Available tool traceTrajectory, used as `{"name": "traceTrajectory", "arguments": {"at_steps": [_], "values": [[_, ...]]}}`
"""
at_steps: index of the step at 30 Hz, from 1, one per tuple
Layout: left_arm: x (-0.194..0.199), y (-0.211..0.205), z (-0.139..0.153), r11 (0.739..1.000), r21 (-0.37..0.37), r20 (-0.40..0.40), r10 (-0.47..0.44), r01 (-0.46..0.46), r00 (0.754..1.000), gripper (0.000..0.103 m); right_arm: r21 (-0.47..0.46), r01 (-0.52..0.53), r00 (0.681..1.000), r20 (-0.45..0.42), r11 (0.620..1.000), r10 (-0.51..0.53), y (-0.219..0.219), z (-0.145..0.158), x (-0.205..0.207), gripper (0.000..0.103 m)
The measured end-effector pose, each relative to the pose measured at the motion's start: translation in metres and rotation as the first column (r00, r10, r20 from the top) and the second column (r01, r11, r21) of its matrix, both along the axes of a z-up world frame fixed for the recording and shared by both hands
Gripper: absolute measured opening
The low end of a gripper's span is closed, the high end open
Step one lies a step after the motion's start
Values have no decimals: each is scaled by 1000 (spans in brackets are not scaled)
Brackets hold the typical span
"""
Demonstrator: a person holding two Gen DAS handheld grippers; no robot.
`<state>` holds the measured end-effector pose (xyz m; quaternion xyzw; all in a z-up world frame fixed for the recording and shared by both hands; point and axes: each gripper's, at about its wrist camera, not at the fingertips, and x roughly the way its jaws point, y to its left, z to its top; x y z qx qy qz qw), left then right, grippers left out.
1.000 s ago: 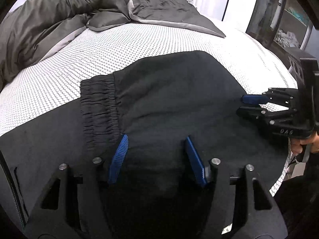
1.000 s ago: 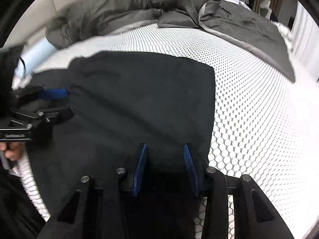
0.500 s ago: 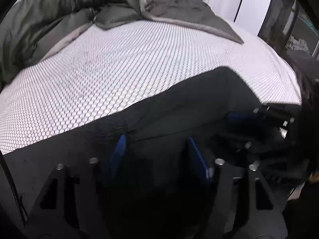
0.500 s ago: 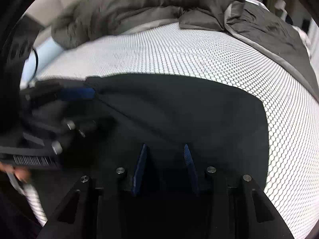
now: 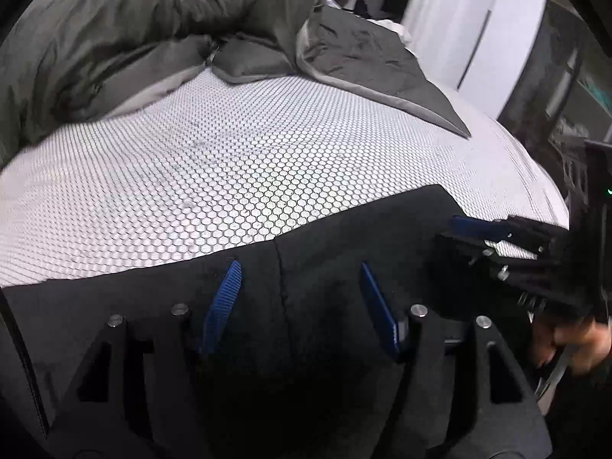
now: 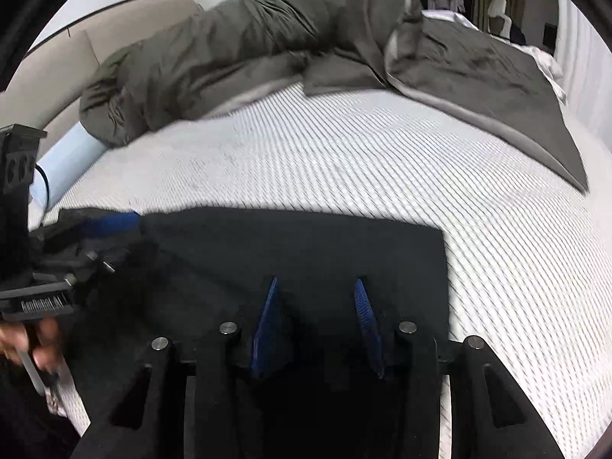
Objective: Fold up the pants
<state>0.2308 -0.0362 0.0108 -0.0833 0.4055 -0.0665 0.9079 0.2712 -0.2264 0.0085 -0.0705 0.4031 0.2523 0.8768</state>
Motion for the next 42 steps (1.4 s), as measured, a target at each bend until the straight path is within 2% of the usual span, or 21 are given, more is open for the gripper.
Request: {"name": "traceTrajectory", "arguments": {"at_steps": [2,4,5,6,9,12,15,17,19,21,22,24,26,27,28,32,35,37,39,41,42], "values": [[11,0,-11,1000,9,-42,27,-27,999,62,8,-21,999,-29,1000,21,17,-7,9,42],[22,1,-24,996,60,-91,72,-66,993,62,-8,-40,998,-42,999,39,31,-16,23,42],[24,4,-29,994,70,-102,89,-82,991,66,-48,-34,998,-54,998,31,39,-22,33,42],[27,7,-35,996,42,-117,83,-79,990,68,-95,-11,998,-60,995,5,38,-27,36,42],[27,16,-40,997,-20,-132,68,-72,989,68,-189,93,995,-26,978,-100,15,-33,44,42],[23,17,-37,998,-13,-119,61,-63,991,68,-230,219,975,16,948,-222,-20,-27,55,44],[15,19,-28,997,-16,-109,72,-74,991,68,-167,259,965,-5,951,-264,-44,-17,54,45],[4,18,-13,998,28,-67,64,-62,996,68,-133,233,972,-1,963,-235,-50,-3,38,45],[-17,12,7,997,65,6,29,-29,1000,68,-92,143,990,34,985,-140,-42,10,12,50],[-38,1,16,997,70,38,-32,29,999,72,-47,44,999,28,998,-43,-35,12,-14,56],[-46,-5,15,996,64,42,-60,57,997,76,-19,1,1000,5,1000,-1,-29,8,-24,58],[-57,-21,2,990,72,16,-124,123,992,76,-9,-71,996,-62,997,70,-11,-6,-39,58],[-56,-33,-20,979,136,-52,-149,155,987,76,-100,-118,992,-64,988,112,8,-21,-53,57],[-54,-35,-27,973,174,-66,-143,152,988,76,-158,-120,993,-36,980,115,13,-25,-56,57],[-53,-34,-32,969,194,-64,-143,153,988,78,-165,-111,994,-29,980,108,13,-25,-60,57],[-56,-17,-29,985,114,-58,-120,126,991,82,-184,35,999,28,982,-30,-27,-16,-64,57],[-73,-23,-15,984,142,-29,-103,106,994,81,-143,76,996,65,987,-68,-46,-4,-73,57],[-96,-38,1,972,130,27,-203,198,979,83,-84,48,995,89,995,-41,-54,4,-92,57],[-110,-57,2,953,140,34,-277,270,960,85,-10,-17,996,86,1000,18,-48,7,-110,58],[-111,-77,-13,929,177,-24,-326,325,945,85,22,-72,997,34,997,71,-32,-1,-114,58],[-110,-80,-19,923,199,-45,-328,330,944,85,-13,-95,995,2,995,95,-20,-10,-113,58]]}}
